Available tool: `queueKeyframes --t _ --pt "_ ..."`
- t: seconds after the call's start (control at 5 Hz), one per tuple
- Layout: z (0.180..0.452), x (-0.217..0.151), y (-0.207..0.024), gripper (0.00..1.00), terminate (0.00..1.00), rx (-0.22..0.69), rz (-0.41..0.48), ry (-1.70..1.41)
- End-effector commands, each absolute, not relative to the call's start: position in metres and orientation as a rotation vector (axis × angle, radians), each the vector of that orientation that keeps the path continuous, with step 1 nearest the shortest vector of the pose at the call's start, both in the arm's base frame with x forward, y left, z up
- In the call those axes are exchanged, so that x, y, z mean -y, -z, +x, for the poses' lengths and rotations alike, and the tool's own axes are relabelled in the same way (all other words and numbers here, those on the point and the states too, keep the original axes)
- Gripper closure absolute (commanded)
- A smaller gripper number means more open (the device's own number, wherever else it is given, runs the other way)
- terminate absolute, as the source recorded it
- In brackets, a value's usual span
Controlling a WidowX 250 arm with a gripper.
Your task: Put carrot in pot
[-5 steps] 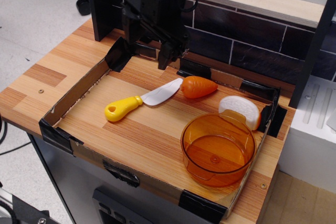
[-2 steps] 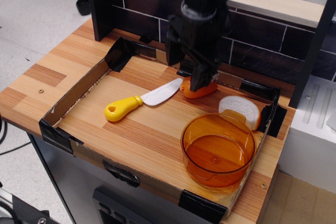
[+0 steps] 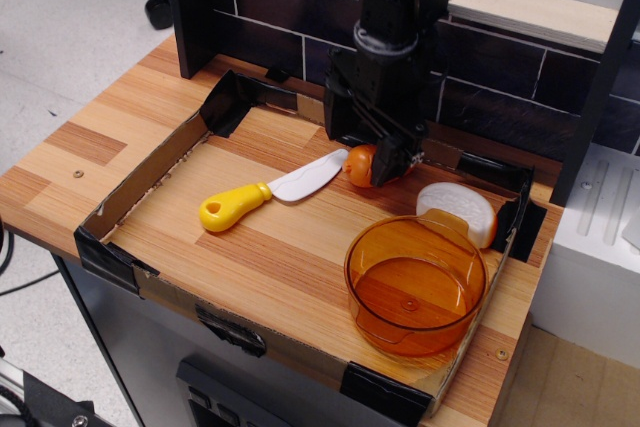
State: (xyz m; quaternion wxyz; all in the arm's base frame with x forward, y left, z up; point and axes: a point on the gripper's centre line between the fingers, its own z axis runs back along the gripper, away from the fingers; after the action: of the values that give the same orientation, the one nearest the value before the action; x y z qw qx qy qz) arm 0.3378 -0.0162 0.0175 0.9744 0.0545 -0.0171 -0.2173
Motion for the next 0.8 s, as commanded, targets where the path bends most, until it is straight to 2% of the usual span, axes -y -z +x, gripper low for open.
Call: queueKeyframes --t 0.0,0.2,0.4,0.6 --pt "0.3438 0.0188 -0.0236 0.0 0.0 0.05 0.086 0.408" --pt "0.3428 0.0202 -0.0208 0.0 0.0 0.045 0.08 0.408" --pt "0.3433 0.0219 -0.0179 1.0 0.0 0.037 0.087 0.403" --pt "0.3425 0.0194 -0.0244 1.0 0.0 0.061 0.088 0.403"
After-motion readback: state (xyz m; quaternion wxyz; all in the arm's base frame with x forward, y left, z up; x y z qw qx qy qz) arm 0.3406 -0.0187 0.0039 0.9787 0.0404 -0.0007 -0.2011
